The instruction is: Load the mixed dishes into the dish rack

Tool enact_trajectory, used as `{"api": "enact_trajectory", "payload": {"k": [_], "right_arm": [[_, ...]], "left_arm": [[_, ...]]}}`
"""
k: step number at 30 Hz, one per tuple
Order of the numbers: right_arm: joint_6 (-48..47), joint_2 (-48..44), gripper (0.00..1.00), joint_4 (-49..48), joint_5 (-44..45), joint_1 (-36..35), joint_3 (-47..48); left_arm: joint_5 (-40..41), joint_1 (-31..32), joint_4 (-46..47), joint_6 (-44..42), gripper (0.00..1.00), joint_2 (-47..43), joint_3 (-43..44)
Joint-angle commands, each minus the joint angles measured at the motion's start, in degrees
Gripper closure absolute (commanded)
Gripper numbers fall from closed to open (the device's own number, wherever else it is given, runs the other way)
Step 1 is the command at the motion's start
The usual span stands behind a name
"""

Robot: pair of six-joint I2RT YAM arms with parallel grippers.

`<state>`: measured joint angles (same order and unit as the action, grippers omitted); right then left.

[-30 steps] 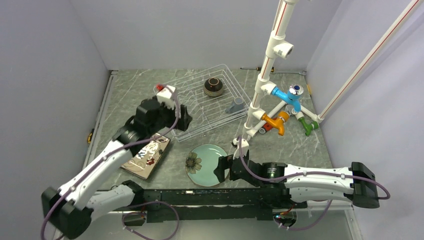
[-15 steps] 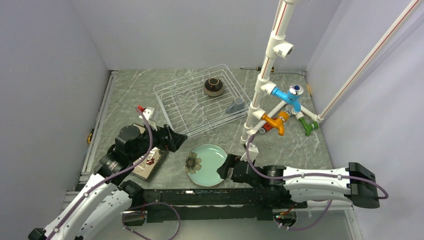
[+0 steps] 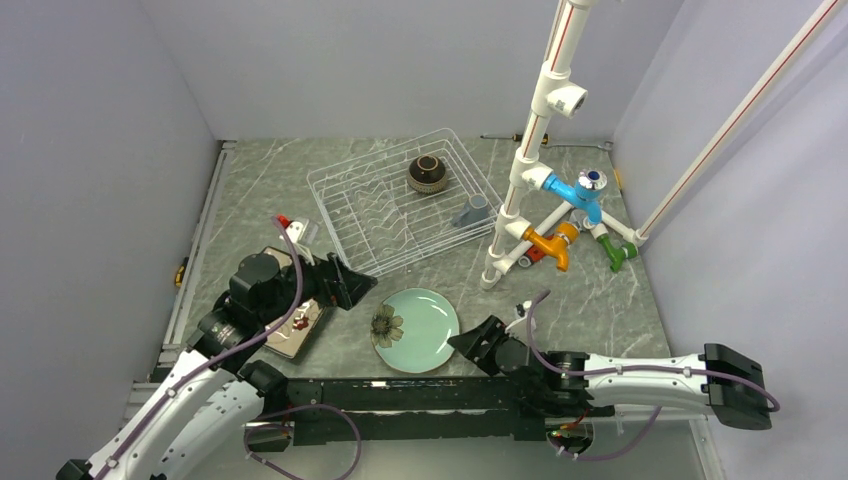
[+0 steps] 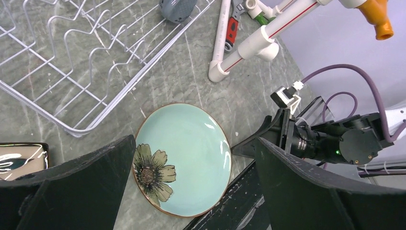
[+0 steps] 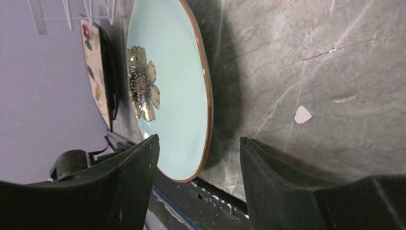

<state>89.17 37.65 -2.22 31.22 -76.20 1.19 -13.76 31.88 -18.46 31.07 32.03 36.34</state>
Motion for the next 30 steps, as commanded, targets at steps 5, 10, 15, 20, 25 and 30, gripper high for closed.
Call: {"api": "enact_trajectory", "payload": {"k": [5, 10, 15, 20, 25, 30], "right_arm": [[7.6, 4.5, 0.39, -13.2, 0.2, 1.5, -6.6], [11.7, 13.7, 0.45, -21.2, -1.1, 2.8, -6.7], [11.7, 23.5, 0.46, -22.8, -4.8, 4.6, -2.1], [15.3, 35.1, 0.58, -30.6, -9.1, 7.1, -3.3], [15.7, 47.4, 0.67, -42.0, -12.1, 7.8, -2.8], [15.2, 61.9, 0.88, -62.2, -18.4, 11.5, -4.4]], "left_arm": [[-1.4, -0.3, 0.2, 0.7, 0.01, -0.9, 2.1], [-2.7, -0.3, 0.8, 1.9, 0.01, -1.5, 1.4], [-2.6, -0.2, 0.0, 2.3, 0.01, -3.4, 0.7], [-3.3, -0.3, -1.0, 2.2, 0.01, -4.0, 1.6], [-2.7, -0.3, -1.5, 2.8, 0.01, -6.0, -0.1], [-1.6, -0.3, -3.3, 1.2, 0.01, -5.9, 0.9]]}}
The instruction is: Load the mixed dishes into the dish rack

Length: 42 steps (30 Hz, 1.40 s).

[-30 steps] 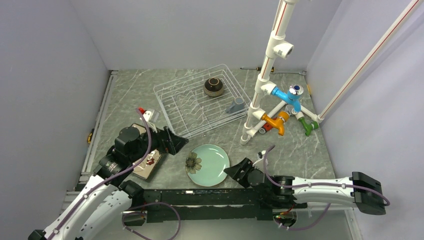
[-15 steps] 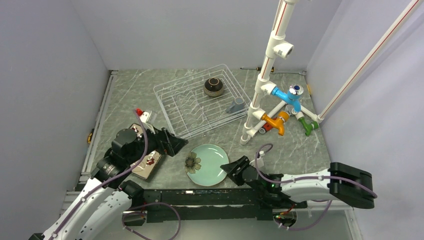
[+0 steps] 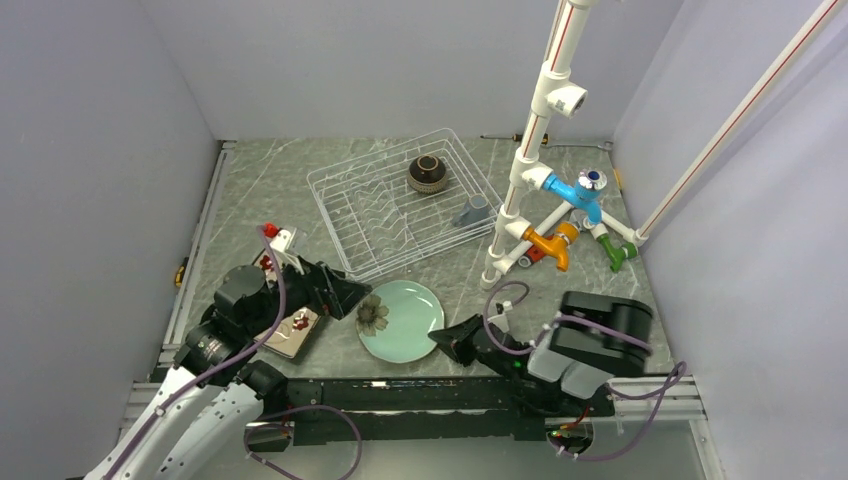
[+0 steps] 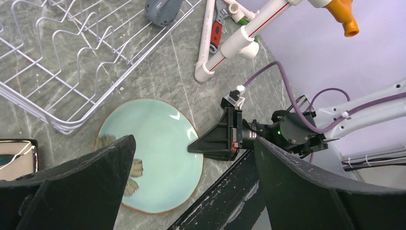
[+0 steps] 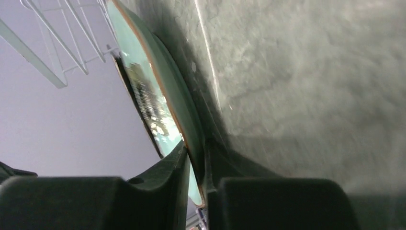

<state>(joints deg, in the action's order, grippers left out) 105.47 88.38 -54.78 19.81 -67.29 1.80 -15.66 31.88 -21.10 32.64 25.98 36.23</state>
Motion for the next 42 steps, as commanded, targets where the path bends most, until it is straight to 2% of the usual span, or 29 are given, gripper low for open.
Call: {"api": "enact_trajectory", "payload": {"k": [1, 3, 4, 6, 8, 10, 14, 16, 19, 22, 23, 25, 28, 32, 38, 42], "right_arm": [[-1.2, 14.8, 0.93, -15.0, -8.1, 3.0, -5.6], [-1.4, 22.5, 1.00, -25.7, -9.9, 3.3, -6.1], [-1.6, 26.7, 1.00, -30.1, -11.2, 3.6, -5.8], [-2.3, 28.6, 1.00, -29.6, -15.1, 4.3, -4.1], [-3.7, 30.2, 1.00, -35.7, -15.2, 4.3, -5.0], [-3.9, 28.9, 1.00, -35.0, -15.3, 4.4, -5.4], [-2.5, 22.3, 1.00, -24.9, -14.0, 4.4, -7.9], [-3.0, 16.3, 1.00, -16.0, -14.0, 4.5, -8.4], [-6.8, 1.6, 1.00, 6.5, -13.9, 4.4, -4.5], [-15.3, -18.0, 1.00, 42.0, -6.2, 4.0, 6.2], [-16.8, -23.4, 1.00, 49.5, -3.6, 3.6, 7.8], [-18.2, -31.5, 1.00, 56.9, -0.9, 3.6, 7.9], [-21.6, -39.3, 1.00, 59.0, 1.3, 3.8, 7.4], [-28.0, -45.6, 1.00, 50.8, -1.8, 3.7, 4.8], [-35.0, -55.4, 1.00, 46.6, -4.2, 3.5, 4.1], [-34.7, -61.8, 1.00, 54.1, -2.3, 3.6, 6.4]], "left_arm": [[0.5, -0.3, -0.9, -0.6, 0.01, 0.6, 1.5], [0.1, -0.3, -1.3, -0.9, 0.01, 1.0, 2.1], [0.0, -0.3, -1.3, -1.0, 0.00, 1.0, 2.0], [0.2, -0.3, -1.0, -0.6, 0.01, 0.7, 1.4], [0.2, -0.3, -0.5, 0.0, 0.01, 0.3, 0.4], [-0.1, -0.2, -0.1, 0.1, 0.01, 0.3, 0.1], [0.5, -0.3, -0.5, -0.8, 0.00, 1.8, 1.7], [0.2, -0.2, -0.5, -1.0, 0.01, 2.6, 2.4], [-0.1, -0.2, 0.4, -0.8, 0.01, 3.0, 2.1], [-0.6, -0.3, 2.6, 0.4, 0.01, 3.4, 0.9], [-0.9, -0.2, 3.1, 0.7, 0.01, 3.7, 0.7], [-1.7, -0.2, 4.3, 0.9, 0.01, 4.4, 0.4], [-2.0, -0.2, 5.1, 0.9, 0.01, 5.5, 0.9], [-3.0, -0.1, 5.0, 0.9, 0.01, 6.0, 1.6], [-0.6, -0.1, 1.6, 0.6, 0.00, 4.6, 1.9], [1.5, -0.1, -1.7, -0.4, 0.01, 5.3, 4.6]]}}
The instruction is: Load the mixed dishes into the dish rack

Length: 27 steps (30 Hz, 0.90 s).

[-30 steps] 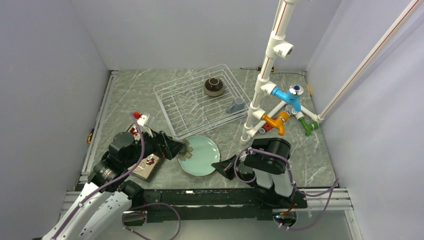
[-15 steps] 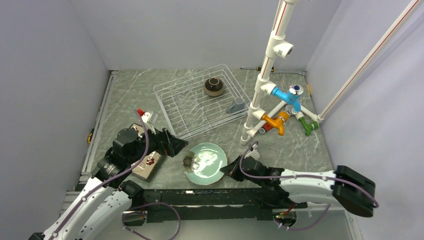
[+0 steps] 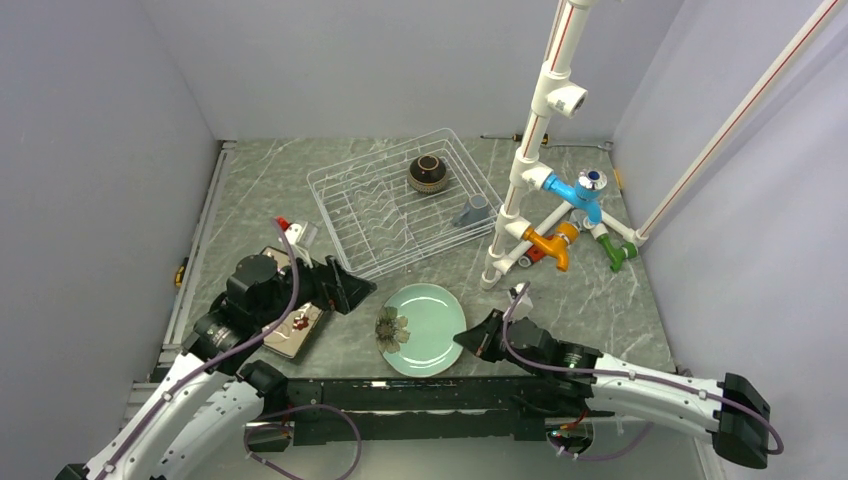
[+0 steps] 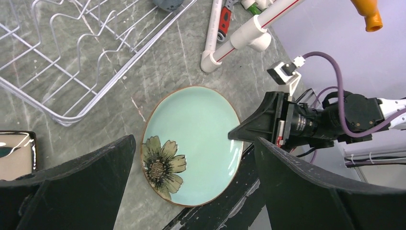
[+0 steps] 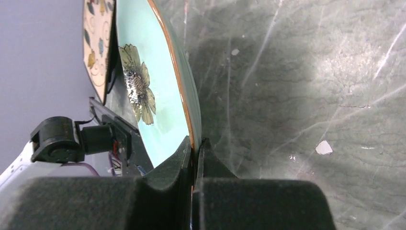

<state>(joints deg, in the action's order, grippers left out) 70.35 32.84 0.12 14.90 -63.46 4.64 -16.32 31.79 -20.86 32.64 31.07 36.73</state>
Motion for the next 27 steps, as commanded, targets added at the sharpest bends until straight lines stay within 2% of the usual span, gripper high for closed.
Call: {"api": "enact_trajectory", "payload": {"k": [1, 5, 9, 17, 21, 27], "right_arm": [[1.3, -7.4, 1.00, 1.4, 2.7, -0.2, 4.4], [5.2, -8.6, 1.00, 9.1, 1.5, -0.2, 7.7], [7.8, -7.3, 1.00, 9.6, -0.4, -0.1, 9.7], [6.9, -3.8, 1.00, 0.4, -3.4, -0.2, 10.1], [9.5, -0.7, 1.00, -8.8, -6.8, -0.2, 9.2], [6.4, 3.1, 1.00, -16.5, -9.3, -0.2, 9.7]], "left_arm": [[2.4, 0.0, -2.7, -1.0, 0.01, 0.4, 4.8], [3.0, 0.0, -4.2, -3.5, 0.01, 0.5, 6.5], [3.1, 0.0, -4.5, -5.1, 0.01, 0.3, 7.5], [4.9, 0.0, -6.5, -5.2, 0.01, 1.7, 9.3], [6.6, 0.0, -8.0, -4.5, 0.01, 0.3, 9.2], [9.1, 0.0, -9.5, -4.7, 0.01, -0.9, 9.1]]}}
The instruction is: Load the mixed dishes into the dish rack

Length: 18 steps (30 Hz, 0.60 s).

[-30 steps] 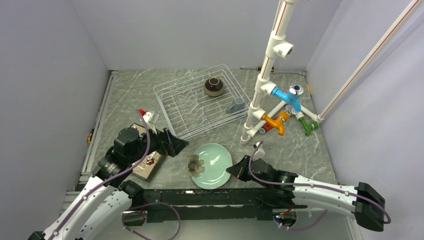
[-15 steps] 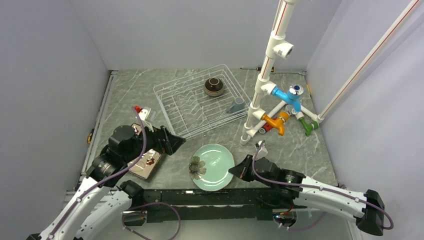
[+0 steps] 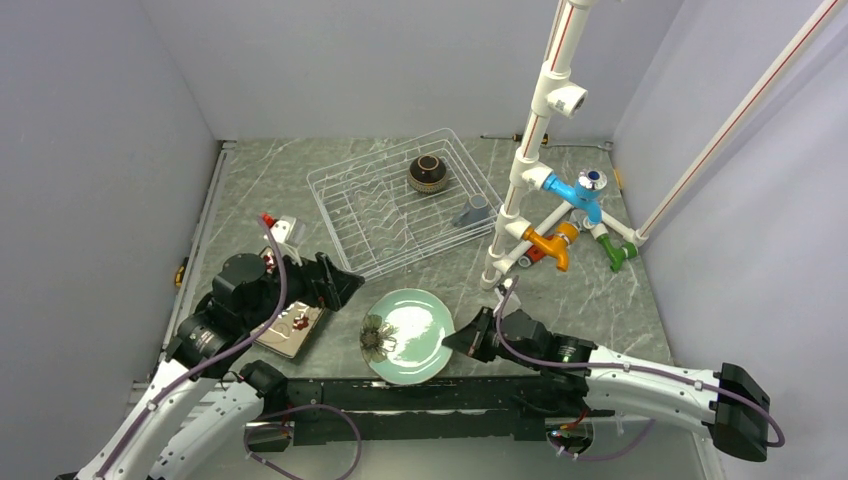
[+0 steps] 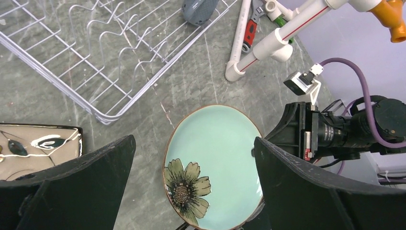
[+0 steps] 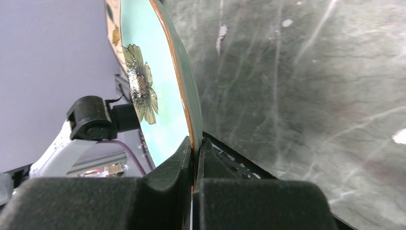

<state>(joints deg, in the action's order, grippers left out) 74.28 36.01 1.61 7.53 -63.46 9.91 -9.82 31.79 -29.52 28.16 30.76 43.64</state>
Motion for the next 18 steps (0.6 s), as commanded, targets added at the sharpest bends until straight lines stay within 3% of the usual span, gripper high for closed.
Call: {"api": "enact_trajectory", "payload": {"k": [1, 12, 18], "right_arm": [[1.8, 0.1, 1.00, -18.5, -2.1, -0.2, 4.5], [-2.8, -3.4, 1.00, -29.1, -4.4, -0.1, 2.1], [-5.4, -6.1, 1.00, -30.6, -3.9, -0.1, 1.5]], "left_arm": [[2.6, 0.0, -1.1, -0.6, 0.01, -0.3, 2.2], [-1.8, 0.0, -0.6, 0.7, 0.03, 1.0, -3.0], [-3.9, 0.0, 1.5, 3.4, 0.11, -0.2, -5.1]]}}
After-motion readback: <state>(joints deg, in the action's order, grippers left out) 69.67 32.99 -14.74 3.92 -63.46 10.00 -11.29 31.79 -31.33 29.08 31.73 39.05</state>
